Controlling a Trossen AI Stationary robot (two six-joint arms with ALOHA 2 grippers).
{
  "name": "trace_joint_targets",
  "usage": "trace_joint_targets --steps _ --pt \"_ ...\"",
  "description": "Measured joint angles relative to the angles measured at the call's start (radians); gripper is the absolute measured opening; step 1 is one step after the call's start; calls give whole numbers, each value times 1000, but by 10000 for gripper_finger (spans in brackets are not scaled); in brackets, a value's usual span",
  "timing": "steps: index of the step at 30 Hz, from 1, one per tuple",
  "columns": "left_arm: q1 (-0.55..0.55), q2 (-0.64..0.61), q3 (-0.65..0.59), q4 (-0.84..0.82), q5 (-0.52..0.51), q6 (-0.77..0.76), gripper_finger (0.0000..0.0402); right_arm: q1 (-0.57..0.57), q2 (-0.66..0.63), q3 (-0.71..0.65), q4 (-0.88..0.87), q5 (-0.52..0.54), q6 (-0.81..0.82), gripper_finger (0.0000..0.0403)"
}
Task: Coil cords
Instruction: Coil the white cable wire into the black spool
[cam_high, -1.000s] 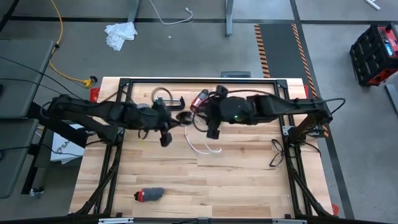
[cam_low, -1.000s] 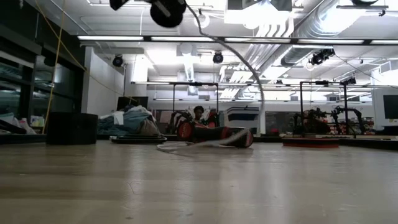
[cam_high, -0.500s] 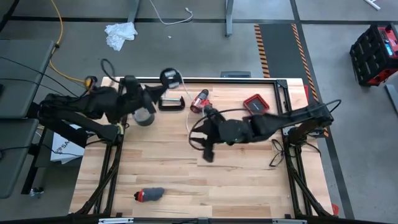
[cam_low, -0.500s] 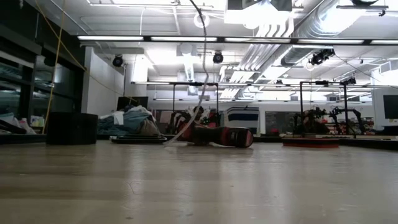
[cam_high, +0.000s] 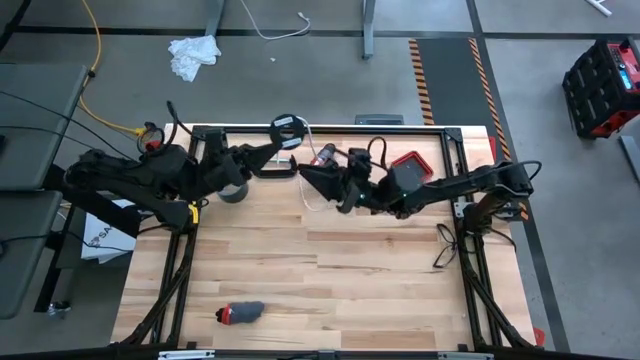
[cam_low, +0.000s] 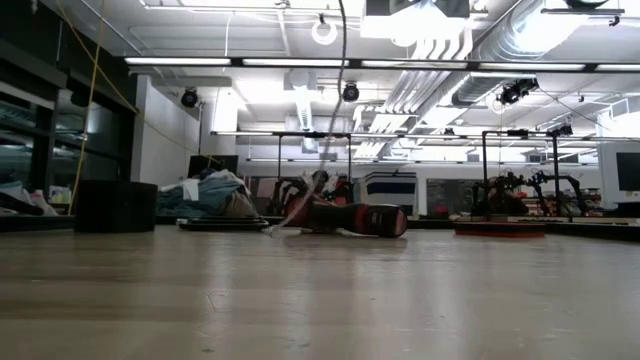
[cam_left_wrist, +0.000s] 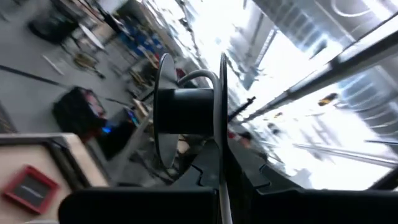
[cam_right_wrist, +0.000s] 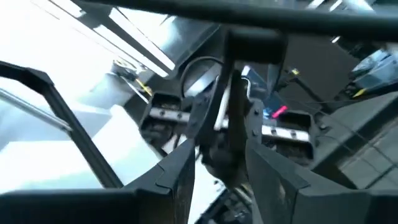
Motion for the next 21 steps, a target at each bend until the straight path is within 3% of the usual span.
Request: trace_joint_targets --steps 6,13,21 --pt "10 30 0 29 30 -21 0 -23 -1 54 -18 -65 56 134" --pt "35 36 0 38 77 -92 0 -36 1 94 -201 -73 102 134" --pt "38 37 0 29 104 -93 0 -44 0 98 -138 -43 94 134"
